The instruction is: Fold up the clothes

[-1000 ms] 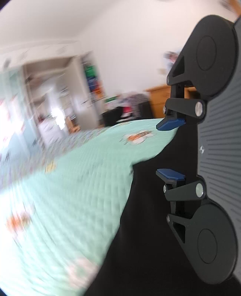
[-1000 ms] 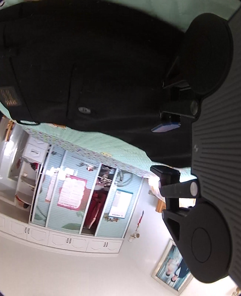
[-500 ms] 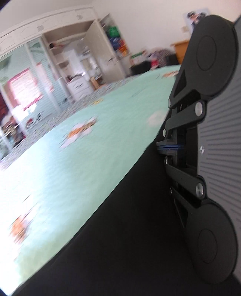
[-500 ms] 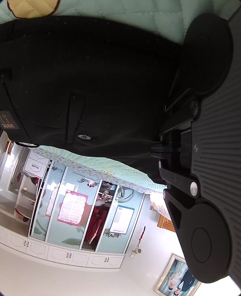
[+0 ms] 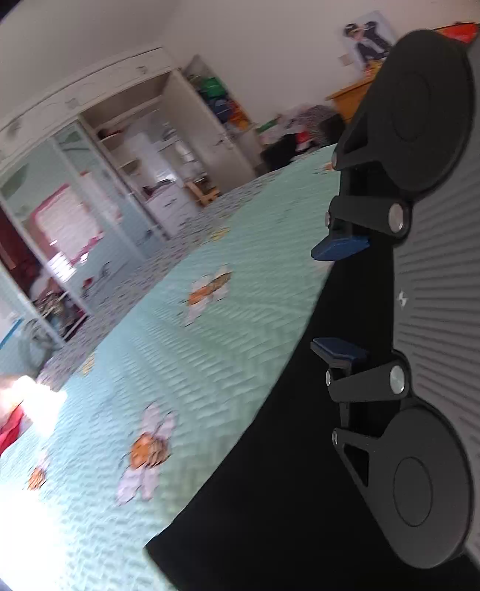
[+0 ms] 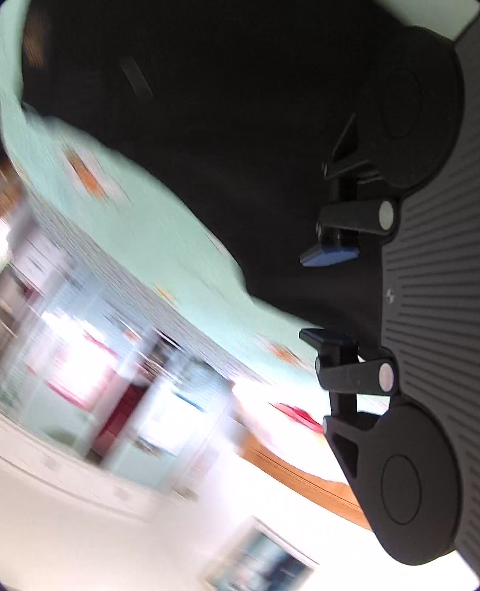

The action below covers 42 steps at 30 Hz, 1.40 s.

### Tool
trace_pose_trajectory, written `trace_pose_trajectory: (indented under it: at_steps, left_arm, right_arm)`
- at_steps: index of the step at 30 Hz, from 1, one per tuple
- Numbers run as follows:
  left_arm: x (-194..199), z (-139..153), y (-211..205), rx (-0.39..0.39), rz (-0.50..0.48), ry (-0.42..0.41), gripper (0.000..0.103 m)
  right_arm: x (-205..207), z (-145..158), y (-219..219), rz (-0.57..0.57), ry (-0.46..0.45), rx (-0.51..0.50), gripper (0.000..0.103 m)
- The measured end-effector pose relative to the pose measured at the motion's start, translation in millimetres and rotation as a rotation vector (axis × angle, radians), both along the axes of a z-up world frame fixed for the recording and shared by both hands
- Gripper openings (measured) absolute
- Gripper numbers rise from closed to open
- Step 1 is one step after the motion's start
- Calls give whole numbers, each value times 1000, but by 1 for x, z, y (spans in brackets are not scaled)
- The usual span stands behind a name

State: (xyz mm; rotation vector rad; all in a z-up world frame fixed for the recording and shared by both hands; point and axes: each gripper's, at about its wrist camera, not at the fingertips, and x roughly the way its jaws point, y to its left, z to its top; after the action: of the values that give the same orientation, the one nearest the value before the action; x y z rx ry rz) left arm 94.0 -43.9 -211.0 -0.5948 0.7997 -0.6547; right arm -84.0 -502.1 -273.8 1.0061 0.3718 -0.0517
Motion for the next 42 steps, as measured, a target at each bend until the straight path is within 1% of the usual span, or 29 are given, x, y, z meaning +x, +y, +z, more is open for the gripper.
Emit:
trace_pose_trajectory:
  at_steps: [1,2,3,4,5,6,7,8,9,10,11,13,14,15,17,20,22,24,25,28,29,30,32,33,34,35,36,40,42]
  left_arm:
    - [1,-8,-12,22,-36,3,48]
    - [2,-19,-11,45,-40,1,48]
    - [12,-32,-6,65,-13,11,48]
    - [24,-46,3,72,27,37,48]
    - [34,-59,16,34,55,59,40]
    - [41,-64,27,-11,70,83,30]
    - [43,-62,34,-24,78,98,30]
    - [39,-53,38,-16,81,79,34]
    - [34,-43,46,-29,92,34,40]
    - [28,-32,53,-43,102,-12,41]
    - [22,-22,60,-56,113,-58,43]
    - [10,-2,86,-105,174,-102,45]
    - [12,3,96,-112,190,-125,49]
    - [11,10,107,-100,207,-132,52]
    - [21,16,124,-84,229,-138,56]
    - [28,19,145,-17,268,-139,64]
    - [31,15,153,28,271,-131,66]
    - [42,5,152,59,221,-124,68]
    - [49,1,149,83,195,-109,68]
    - [69,-16,147,119,154,-50,68]
    - [76,-23,150,119,156,-27,68]
    - [78,-27,151,100,138,-21,68]
    - [81,-32,153,75,106,-8,65]
    - [81,-34,153,70,91,-1,59]
    - [81,-31,151,100,84,-21,55]
    - [80,-29,149,131,77,-41,39]
    - [80,-26,148,162,71,-62,28]
    - [68,-8,143,175,33,-186,26]
    - [66,-1,136,216,13,-223,22]
  right_arm:
    - [12,-2,16,69,-3,42,52]
    - [24,-6,31,132,2,87,53]
    - [34,-13,43,179,21,116,53]
    - [40,-22,51,192,61,123,53]
    - [45,-31,60,204,101,130,53]
    - [50,-40,65,209,137,135,53]
    - [49,-50,64,189,159,130,38]
    - [47,-58,62,171,180,126,12]
    - [46,-61,59,158,198,123,4]
    - [46,-60,59,155,207,125,2]
    - [46,-60,58,151,216,127,2]
    - [47,-58,63,146,235,114,2]
    - [48,-58,65,139,240,112,2]
    - [49,-58,65,131,242,119,2]
    - [50,-59,63,117,244,137,2]
    - [53,-60,64,109,248,148,2]
    - [53,-61,63,105,248,155,1]
    - [50,-63,58,104,249,159,1]
    - [50,-65,58,104,250,160,1]
    - [51,-65,58,106,253,160,1]
    - [51,-65,58,107,254,159,1]
    - [51,-64,59,106,255,158,1]
    - [49,-64,60,105,256,154,1]
    - [49,-63,60,104,257,152,1]
    - [49,-63,60,103,258,150,0]
    - [49,-64,60,102,259,150,0]
    - [51,-64,60,101,260,149,0]
    - [49,-63,62,96,263,134,0]
    - [49,-64,62,92,263,129,0]
